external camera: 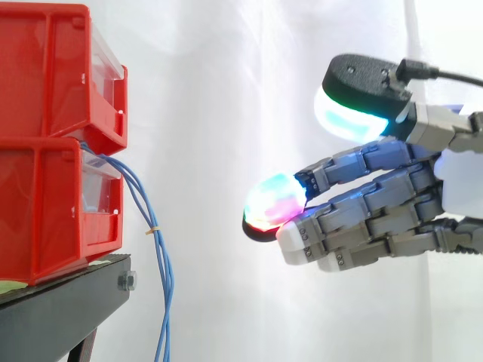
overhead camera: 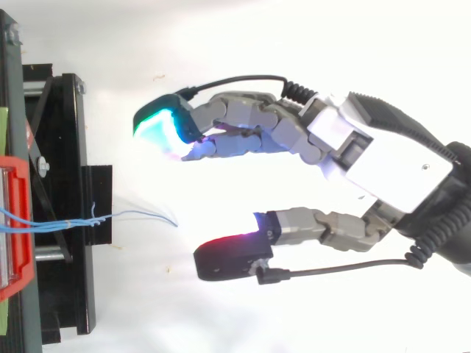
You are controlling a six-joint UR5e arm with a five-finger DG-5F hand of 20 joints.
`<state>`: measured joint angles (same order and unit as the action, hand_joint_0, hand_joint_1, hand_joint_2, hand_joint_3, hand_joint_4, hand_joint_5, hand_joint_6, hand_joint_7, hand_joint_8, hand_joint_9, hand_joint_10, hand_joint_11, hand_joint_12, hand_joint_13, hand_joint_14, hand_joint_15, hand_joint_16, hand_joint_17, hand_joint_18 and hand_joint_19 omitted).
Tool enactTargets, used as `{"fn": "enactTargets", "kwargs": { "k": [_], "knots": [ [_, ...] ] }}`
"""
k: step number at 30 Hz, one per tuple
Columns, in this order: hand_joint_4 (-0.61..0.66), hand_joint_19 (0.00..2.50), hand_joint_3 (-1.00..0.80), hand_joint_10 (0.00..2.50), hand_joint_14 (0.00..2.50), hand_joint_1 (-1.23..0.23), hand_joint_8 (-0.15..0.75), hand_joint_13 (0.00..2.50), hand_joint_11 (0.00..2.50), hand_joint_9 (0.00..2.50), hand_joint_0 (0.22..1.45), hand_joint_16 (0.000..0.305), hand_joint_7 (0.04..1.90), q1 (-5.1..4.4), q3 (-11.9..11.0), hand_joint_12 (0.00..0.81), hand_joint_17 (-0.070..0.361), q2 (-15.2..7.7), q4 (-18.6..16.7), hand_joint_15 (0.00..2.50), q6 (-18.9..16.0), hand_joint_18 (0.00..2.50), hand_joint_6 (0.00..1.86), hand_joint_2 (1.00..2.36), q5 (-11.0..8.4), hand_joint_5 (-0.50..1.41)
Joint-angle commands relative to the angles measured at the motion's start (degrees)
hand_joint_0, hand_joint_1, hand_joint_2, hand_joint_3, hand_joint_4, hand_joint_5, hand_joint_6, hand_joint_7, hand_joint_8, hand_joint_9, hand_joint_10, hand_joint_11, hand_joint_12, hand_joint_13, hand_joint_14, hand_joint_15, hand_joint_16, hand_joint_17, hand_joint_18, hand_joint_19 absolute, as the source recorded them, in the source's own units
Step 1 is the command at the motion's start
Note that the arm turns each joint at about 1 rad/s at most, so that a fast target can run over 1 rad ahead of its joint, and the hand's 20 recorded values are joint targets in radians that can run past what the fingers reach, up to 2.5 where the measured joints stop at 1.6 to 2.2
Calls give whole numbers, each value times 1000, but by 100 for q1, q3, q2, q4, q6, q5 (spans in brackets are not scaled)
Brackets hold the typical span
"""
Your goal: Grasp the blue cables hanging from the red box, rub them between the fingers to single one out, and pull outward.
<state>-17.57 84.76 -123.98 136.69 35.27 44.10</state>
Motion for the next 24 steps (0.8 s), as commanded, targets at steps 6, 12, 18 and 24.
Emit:
{"fn": "enactTargets", "kwargs": {
  "k": [6,12,18,24],
  "knots": [
    [298,406,-372,4,12,-616,293,453,121,591,537,58,830,-1,-3,428,130,-135,-600,299,50,238,503,1010,-24,-156],
    [313,432,-401,6,12,-648,293,502,167,626,537,57,871,-27,-91,416,128,-337,-793,338,23,284,503,1008,-33,-148],
    [318,439,-405,8,14,-653,291,508,192,646,535,57,900,-27,-654,418,127,-750,-160,350,-337,305,503,1008,-33,-143],
    [325,447,-403,6,13,-641,299,517,196,658,533,56,907,-19,-838,425,127,-899,-90,356,-363,308,503,1009,-33,-140]
  ]
}}
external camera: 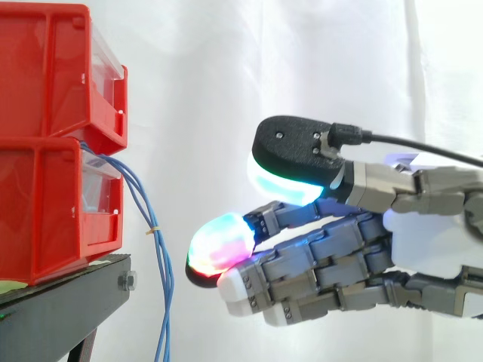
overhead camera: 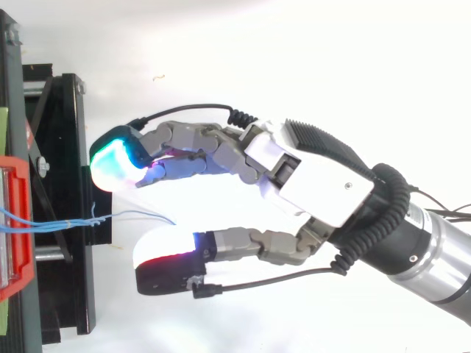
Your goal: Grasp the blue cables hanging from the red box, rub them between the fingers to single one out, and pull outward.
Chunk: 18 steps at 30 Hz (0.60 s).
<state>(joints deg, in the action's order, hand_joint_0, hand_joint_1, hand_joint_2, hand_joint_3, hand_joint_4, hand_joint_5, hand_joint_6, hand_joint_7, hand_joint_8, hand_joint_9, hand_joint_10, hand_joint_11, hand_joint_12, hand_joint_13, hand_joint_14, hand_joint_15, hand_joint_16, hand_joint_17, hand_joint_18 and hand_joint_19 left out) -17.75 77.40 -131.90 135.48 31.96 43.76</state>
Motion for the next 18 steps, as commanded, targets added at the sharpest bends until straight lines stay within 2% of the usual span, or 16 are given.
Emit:
{"fn": "enactTargets", "kwargs": {
  "k": [1,2,3,5,6,8,11,14,18],
  "knots": [
    [323,439,-402,6,14,-638,299,515,196,658,533,56,906,18,-182,426,127,-205,-30,357,-76,311,503,1009,10,-140],
    [325,435,-404,7,13,-637,299,515,206,657,533,56,914,18,-217,426,127,-284,-48,355,-102,308,503,1008,10,-139],
    [325,442,-402,6,13,-636,301,531,209,669,532,56,913,35,-401,434,127,-460,-83,361,-252,307,503,1009,10,-138],
    [323,454,-404,6,13,-635,299,534,208,669,533,56,917,44,-516,421,126,-600,-57,372,-392,317,503,1009,10,-137],
    [328,440,-401,7,13,-635,302,536,238,681,533,56,927,44,-753,424,126,-741,66,374,-568,312,503,1008,1,-136],
    [325,444,-397,7,15,-635,302,558,219,685,535,55,925,44,-946,433,124,-803,356,381,-656,323,503,1009,10,-135],
    [321,453,-370,8,14,-645,293,527,247,679,550,55,978,35,-999,423,123,-811,506,375,-665,332,503,1011,19,-131],
    [311,458,-340,9,14,-653,296,569,271,698,562,54,1046,18,-1017,429,121,-829,427,392,-647,349,502,1014,19,-126],
    [257,460,-309,11,16,-669,297,602,314,724,577,53,1211,0,-1034,421,118,-1049,233,413,-779,369,500,1016,28,-110]
  ]
}}
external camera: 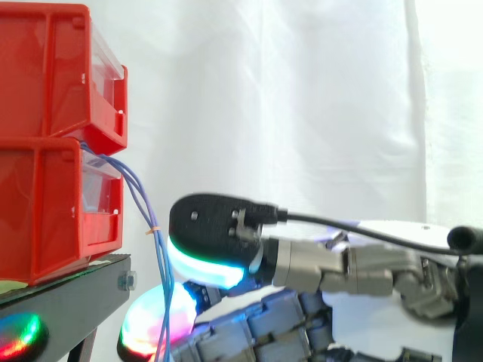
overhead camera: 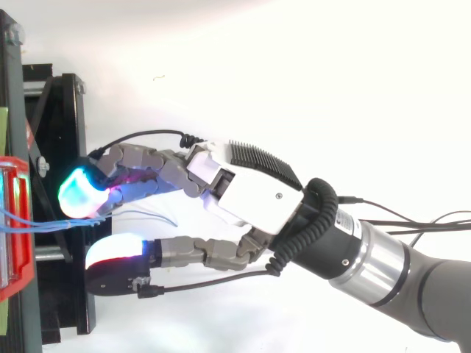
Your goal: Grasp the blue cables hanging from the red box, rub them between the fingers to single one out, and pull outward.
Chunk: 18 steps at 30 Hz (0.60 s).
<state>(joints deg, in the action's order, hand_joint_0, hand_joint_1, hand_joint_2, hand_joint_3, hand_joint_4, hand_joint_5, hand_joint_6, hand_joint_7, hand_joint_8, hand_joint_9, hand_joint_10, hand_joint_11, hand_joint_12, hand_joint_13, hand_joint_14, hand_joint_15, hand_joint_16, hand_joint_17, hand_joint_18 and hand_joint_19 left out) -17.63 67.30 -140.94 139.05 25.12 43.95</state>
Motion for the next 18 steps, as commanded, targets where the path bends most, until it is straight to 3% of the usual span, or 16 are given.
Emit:
{"fn": "enactTargets", "kwargs": {
  "k": [1,7,11,18],
  "knots": [
    [243,484,-292,10,16,-669,293,557,314,704,579,52,1259,-12,-41,401,118,-145,-141,404,-130,371,510,1017,-1,-111],
    [214,475,-230,10,15,-680,296,595,348,714,590,52,1038,-21,-85,413,116,-145,-203,410,-191,395,687,1021,8,-151],
    [207,472,-220,10,14,-681,296,606,352,727,590,52,993,5,-340,419,116,-145,87,417,-446,394,729,1021,122,-163],
    [178,479,-172,13,15,-681,294,609,404,717,588,51,943,23,-393,415,114,-145,386,431,-701,416,834,1023,131,-196]
  ]
}}
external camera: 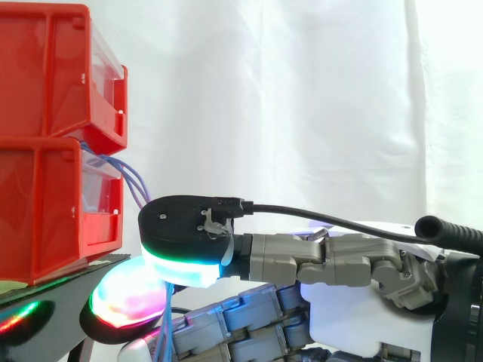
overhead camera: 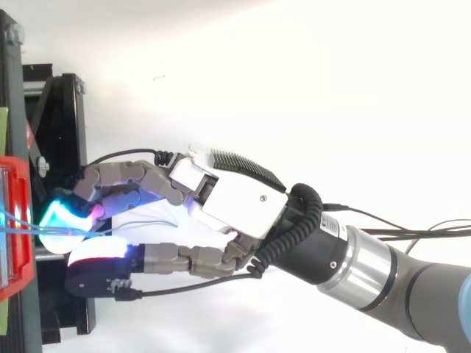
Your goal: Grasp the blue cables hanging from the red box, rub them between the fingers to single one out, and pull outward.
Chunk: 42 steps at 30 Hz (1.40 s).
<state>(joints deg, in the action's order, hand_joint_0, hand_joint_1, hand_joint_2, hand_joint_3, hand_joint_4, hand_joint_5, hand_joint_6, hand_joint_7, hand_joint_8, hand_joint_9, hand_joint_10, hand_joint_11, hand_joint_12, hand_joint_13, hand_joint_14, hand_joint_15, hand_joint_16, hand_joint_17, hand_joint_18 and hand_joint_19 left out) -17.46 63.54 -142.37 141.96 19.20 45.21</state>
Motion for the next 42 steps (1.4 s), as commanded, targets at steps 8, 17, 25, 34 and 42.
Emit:
{"fn": "enactTargets", "kwargs": {
  "k": [8,17,25,34,42],
  "knots": [
    [190,505,-127,12,17,-677,299,617,448,726,586,51,924,14,-219,407,114,-1,393,454,-391,419,869,1024,23,-203],
    [226,515,-393,11,15,-651,311,601,446,721,529,54,866,32,-457,427,122,8,1246,457,-988,419,831,1009,155,-198],
    [221,523,-409,14,16,-612,319,614,447,745,516,55,886,58,-457,431,123,8,1580,468,-1357,414,804,1008,155,-187],
    [218,534,-417,13,16,-561,317,641,452,758,519,55,896,129,-448,428,123,157,2011,481,-1577,422,793,1007,269,-182],
    [228,538,-467,14,16,-561,319,650,457,748,502,56,902,208,-448,426,126,219,2160,495,-1577,440,793,1002,366,-181]
  ]
}}
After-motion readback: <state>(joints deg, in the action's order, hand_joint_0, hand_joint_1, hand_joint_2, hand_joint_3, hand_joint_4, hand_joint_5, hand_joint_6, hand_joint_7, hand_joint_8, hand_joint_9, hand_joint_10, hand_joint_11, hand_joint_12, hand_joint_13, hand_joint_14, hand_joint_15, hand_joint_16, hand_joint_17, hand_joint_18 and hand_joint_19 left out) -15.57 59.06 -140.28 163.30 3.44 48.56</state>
